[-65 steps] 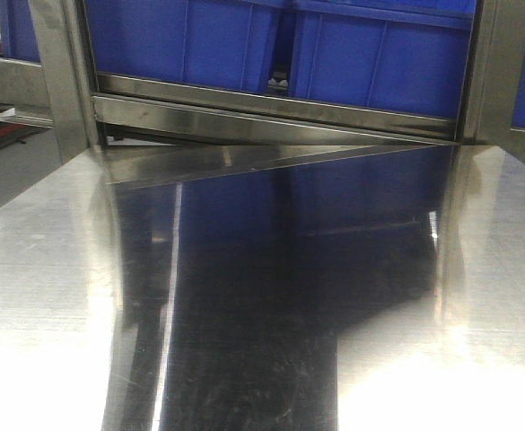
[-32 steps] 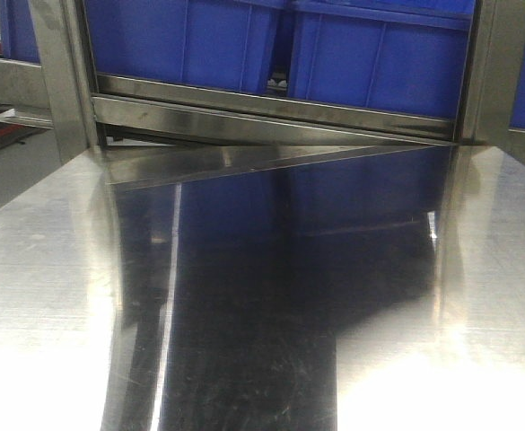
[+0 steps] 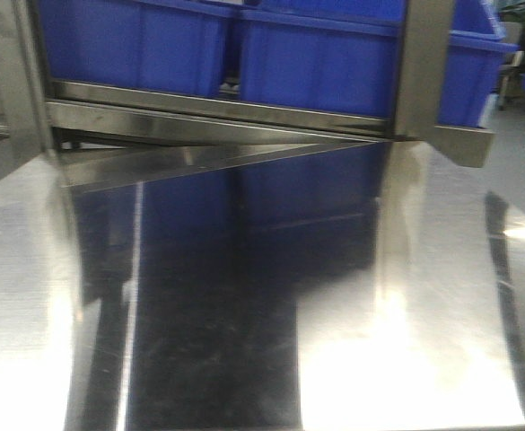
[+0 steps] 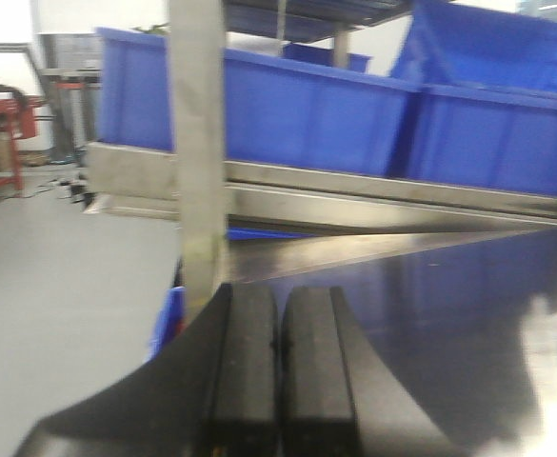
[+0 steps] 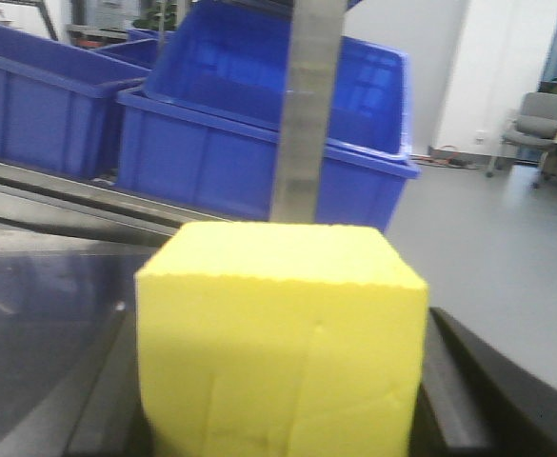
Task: Place yellow foam block on left shelf second layer
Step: 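Drive the base away from the table carrying the cube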
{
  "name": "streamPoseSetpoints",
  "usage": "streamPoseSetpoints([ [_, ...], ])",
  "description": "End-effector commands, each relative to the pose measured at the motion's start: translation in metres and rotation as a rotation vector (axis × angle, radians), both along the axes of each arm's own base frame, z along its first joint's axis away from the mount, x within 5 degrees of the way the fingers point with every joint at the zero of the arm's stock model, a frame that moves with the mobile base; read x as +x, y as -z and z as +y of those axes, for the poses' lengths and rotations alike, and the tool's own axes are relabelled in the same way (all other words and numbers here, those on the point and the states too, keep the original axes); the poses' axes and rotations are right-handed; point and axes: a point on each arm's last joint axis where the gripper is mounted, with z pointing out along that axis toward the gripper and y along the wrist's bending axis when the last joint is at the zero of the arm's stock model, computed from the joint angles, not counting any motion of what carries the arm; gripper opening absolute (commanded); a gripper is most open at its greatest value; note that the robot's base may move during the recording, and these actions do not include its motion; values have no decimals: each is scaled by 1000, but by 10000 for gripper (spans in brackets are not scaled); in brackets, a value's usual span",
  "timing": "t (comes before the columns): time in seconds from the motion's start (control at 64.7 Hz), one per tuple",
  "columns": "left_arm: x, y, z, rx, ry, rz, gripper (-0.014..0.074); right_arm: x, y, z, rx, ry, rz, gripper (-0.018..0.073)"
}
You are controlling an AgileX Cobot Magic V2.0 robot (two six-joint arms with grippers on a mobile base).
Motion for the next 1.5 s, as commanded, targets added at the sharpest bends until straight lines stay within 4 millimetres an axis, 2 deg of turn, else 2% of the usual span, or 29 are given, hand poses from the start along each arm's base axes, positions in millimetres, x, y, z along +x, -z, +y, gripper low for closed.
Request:
streamPoseSetpoints([
  [0.0,-1,1,0,-14,1,-74,124,-2,-17,-1,4,9,-112,468],
  [1.484,-1,1,0,-14,3,-74,124,-2,-17,-1,4,10,-111,468],
])
